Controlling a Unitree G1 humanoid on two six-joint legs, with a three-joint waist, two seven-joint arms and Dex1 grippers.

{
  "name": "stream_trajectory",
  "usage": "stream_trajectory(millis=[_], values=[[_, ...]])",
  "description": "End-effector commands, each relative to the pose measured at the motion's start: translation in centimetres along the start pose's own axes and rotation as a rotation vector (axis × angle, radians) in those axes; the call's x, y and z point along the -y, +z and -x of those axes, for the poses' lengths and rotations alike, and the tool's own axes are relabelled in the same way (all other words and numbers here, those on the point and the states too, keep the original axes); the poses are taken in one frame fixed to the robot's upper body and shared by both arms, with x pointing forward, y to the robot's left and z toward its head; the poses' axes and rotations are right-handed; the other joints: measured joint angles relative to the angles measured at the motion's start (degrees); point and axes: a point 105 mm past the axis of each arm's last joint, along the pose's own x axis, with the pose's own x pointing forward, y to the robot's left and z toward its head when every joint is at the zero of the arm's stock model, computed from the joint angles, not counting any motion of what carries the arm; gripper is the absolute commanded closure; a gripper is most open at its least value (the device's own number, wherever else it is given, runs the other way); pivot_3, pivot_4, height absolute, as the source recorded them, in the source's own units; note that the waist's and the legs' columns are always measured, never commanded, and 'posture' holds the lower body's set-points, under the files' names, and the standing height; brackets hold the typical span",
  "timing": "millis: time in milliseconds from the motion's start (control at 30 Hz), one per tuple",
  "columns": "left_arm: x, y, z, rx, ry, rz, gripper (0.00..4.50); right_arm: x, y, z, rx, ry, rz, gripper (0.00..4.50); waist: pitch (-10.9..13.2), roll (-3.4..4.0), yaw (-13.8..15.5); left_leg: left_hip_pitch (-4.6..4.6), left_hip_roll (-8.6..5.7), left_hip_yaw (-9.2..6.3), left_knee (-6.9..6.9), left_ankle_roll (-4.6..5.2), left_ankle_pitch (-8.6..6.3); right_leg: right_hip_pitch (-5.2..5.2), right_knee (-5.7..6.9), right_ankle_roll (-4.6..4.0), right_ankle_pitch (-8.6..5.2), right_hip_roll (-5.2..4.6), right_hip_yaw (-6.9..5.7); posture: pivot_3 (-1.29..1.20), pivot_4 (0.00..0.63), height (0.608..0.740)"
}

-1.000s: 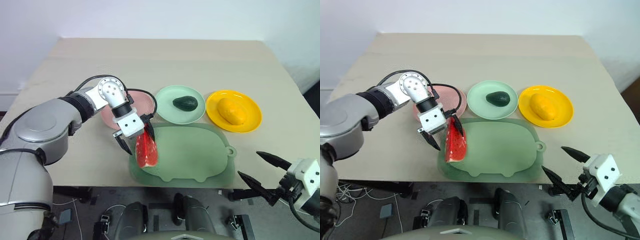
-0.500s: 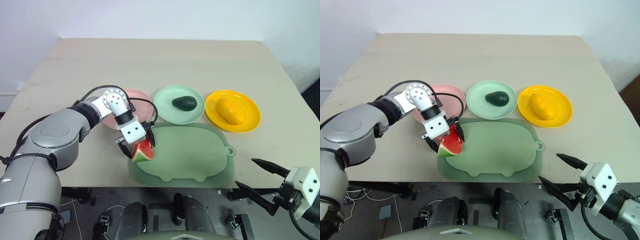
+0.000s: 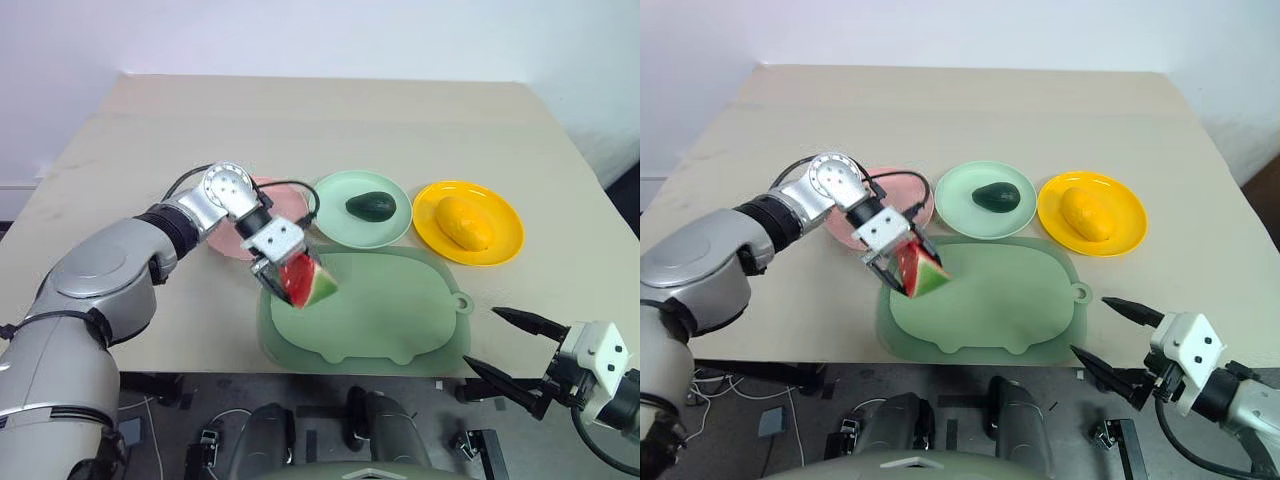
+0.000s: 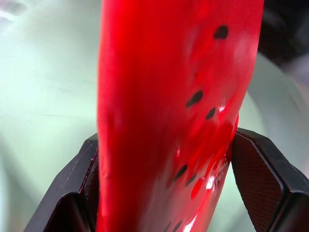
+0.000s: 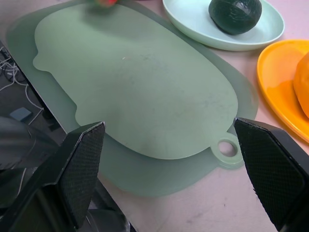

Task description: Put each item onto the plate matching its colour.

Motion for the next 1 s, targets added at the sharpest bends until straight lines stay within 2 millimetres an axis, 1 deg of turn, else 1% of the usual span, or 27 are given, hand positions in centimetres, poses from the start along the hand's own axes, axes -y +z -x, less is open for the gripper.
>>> stream_trajectory(millis=[33,100,167,233,367,500,700,833,967,1000], values=[[-3.0,3.1,3.7,0.096,0.18,0.05,1.31,0.4,0.4,-0.2,0.013,0.021,0.021,0.0,0.0,0.0,0.0,0.0,0.0,0.0,0.0,0.0,0.0,0.0,0.0,0.0,0.0,0.0,0.0,0.0,0.15,0.733],[-3.3,2.6,5.1,0.06,0.237,0.093,1.31,0.6,0.5,-0.4,0.022,0.031,0.021,0.0,0.0,0.0,0.0,0.0,-0.01,0.01,0.01,0.0,0.0,0.0,0.01,0.02,-0.01,0.0,-0.02,0.0,0.15,0.733],[-3.0,1.4,6.1,-0.004,0.271,0.134,1.31,0.9,0.6,-0.8,0.031,0.039,0.026,0.0,0.0,0.01,-0.2,0.02,-0.02,0.02,0.0,0.0,0.0,0.0,0.01,0.02,-0.01,0.02,-0.03,0.0,0.15,0.733],[-2.6,0.4,7.1,-0.034,0.323,0.176,1.31,1.1,0.8,-1.2,0.041,0.048,0.029,0.0,0.0,0.01,-0.2,0.01,-0.02,0.04,-0.06,0.0,0.0,0.03,0.06,0.02,0.02,0.04,-0.01,0.0,0.15,0.733],[-1.7,-1.9,8.4,-0.115,0.39,0.247,1.31,1.2,1.1,-1.8,0.054,0.065,0.033,0.0,0.0,0.0,-0.1,0.03,-0.02,0.01,-0.03,0.0,0.0,-0.05,0.08,-0.1,0.1,0.06,-0.03,0.0,0.15,0.733],[-0.6,-3.9,8.9,-0.193,0.429,0.308,1.31,1.1,1.2,-2.1,0.054,0.095,0.04,0.0,0.0,-0.09,0.0,-0.01,-0.06,0.02,0.01,0.02,-0.01,-0.04,0.06,-0.09,0.13,0.0,-0.05,0.0,0.15,0.733],[0.4,-6.5,9.3,-0.35,0.476,0.357,1.31,0.9,1.0,-2.1,0.048,0.116,0.048,0.0,0.1,-0.16,0.0,0.0,-0.1,0.02,0.02,0.05,-0.02,-0.02,0.07,0.06,0.22,-0.04,-0.05,0.0,0.15,0.733],[0.7,-7.7,9.3,-0.409,0.504,0.378,1.31,0.8,1.3,-2.5,0.061,0.128,0.046,0.0,0.1,-0.16,-0.1,0.03,-0.09,0.03,0.01,0.04,-0.02,-0.03,0.09,0.07,0.23,-0.04,-0.05,0.0,0.15,0.733],[0.5,-8.1,9.2,-0.437,0.529,0.358,1.31,0.6,1.3,-2.7,0.064,0.131,0.046,0.0,0.1,-0.16,-0.1,0.03,-0.08,0.04,0.01,0.04,-0.02,-0.03,0.1,0.07,0.23,-0.04,-0.06,0.0,0.15,0.733],[0.5,-8.2,9.2,-0.442,0.533,0.354,0.97,0.6,1.3,-2.8,0.066,0.132,0.045,0.0,0.1,-0.16,0.0,0.02,-0.08,0.04,0.01,0.04,-0.02,-0.03,0.11,0.07,0.23,-0.04,-0.07,0.0,0.15,0.733]])
